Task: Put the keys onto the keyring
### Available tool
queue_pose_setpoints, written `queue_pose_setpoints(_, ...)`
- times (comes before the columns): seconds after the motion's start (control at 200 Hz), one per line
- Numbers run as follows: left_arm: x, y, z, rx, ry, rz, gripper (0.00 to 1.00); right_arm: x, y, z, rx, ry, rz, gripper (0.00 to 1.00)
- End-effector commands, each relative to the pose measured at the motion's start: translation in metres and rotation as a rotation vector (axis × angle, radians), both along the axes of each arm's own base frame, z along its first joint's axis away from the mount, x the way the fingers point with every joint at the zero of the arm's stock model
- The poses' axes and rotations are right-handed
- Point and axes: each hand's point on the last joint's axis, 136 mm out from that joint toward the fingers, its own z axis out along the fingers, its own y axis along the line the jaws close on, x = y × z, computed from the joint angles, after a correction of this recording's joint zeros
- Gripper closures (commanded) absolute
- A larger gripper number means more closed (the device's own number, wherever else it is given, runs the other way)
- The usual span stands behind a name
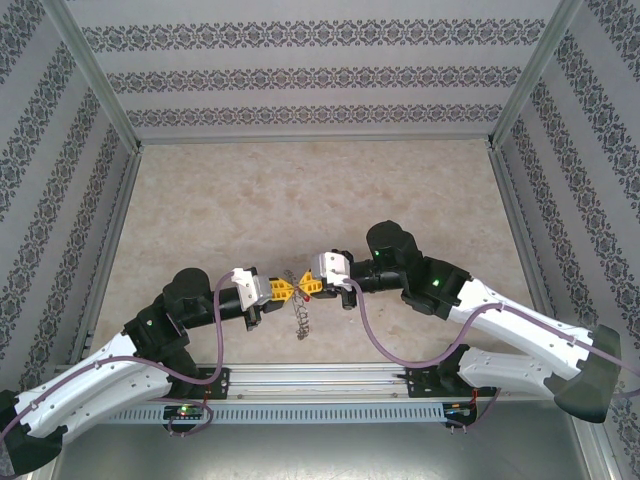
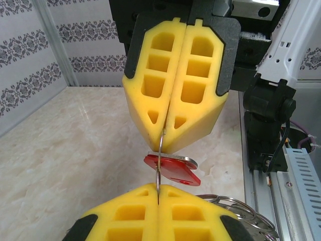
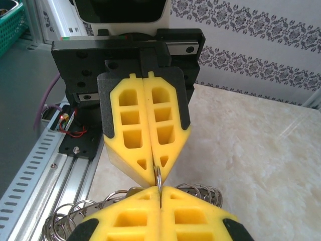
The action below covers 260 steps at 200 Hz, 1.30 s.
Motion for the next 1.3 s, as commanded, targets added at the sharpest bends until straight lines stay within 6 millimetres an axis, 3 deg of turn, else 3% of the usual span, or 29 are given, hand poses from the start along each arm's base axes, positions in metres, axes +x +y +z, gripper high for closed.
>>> queue_pose_setpoints(0.0, -0.010, 0.000, 0.038, -0.099, -0.104, -0.041, 1.00, 0.004, 0.000, -0.010, -0.048, -0.001, -0.018, 1.00)
queue_pose_setpoints(1.294, -0.010, 0.000, 0.039, -0.100, -0.113, -0.037, 1.00, 0.008, 0.002, -0.020, -0.151, -0.030, -0.037, 1.00)
